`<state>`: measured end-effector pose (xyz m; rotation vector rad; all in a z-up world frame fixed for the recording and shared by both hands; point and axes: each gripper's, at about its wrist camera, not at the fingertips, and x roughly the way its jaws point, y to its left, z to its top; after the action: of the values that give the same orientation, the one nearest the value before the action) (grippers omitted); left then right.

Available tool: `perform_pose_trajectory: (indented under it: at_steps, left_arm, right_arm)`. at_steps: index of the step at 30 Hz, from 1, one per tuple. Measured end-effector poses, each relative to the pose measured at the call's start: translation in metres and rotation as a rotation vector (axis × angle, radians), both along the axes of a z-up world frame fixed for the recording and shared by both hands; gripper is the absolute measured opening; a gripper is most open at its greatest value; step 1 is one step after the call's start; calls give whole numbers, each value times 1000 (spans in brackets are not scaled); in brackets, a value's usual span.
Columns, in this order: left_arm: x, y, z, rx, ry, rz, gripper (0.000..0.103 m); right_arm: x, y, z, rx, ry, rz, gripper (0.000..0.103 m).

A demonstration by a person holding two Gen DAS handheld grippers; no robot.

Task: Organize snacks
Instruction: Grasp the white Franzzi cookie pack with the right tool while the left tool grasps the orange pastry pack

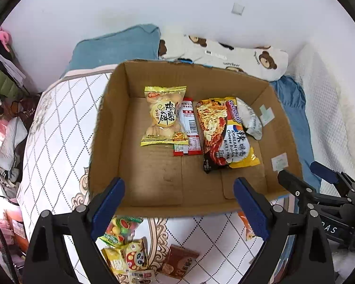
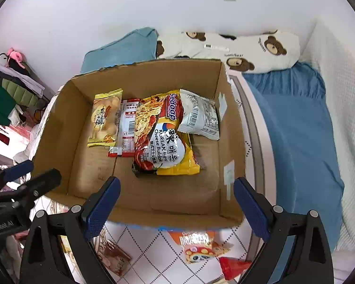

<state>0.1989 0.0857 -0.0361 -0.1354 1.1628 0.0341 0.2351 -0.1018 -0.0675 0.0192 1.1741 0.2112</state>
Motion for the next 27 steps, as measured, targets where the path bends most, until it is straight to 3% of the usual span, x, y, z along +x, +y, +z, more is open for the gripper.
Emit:
perform_pose_trajectory:
  at_steps: [8,14,16,22,27]
  left_arm:
    - [-45,-6,16,-10,-55,-4,94]
    - [-89,-24,-6,13,-3,-78,94]
    - [-109,-38,-24,36,49,-153,94]
    - [-184,-102,-104,222,229,-498,94]
    - [-221,-137,-190,235,494,-707,94]
  right_arm:
    - [-48,-9,21,45,-52,-2,98]
    - [-88,-18,14,85,2,-11,98]
    - [-107,-27,2,103,44,-26,98]
    - [-164,-66,-46,90,182,-90,98]
    - [-195,-105,-96,-11,280,-147,98]
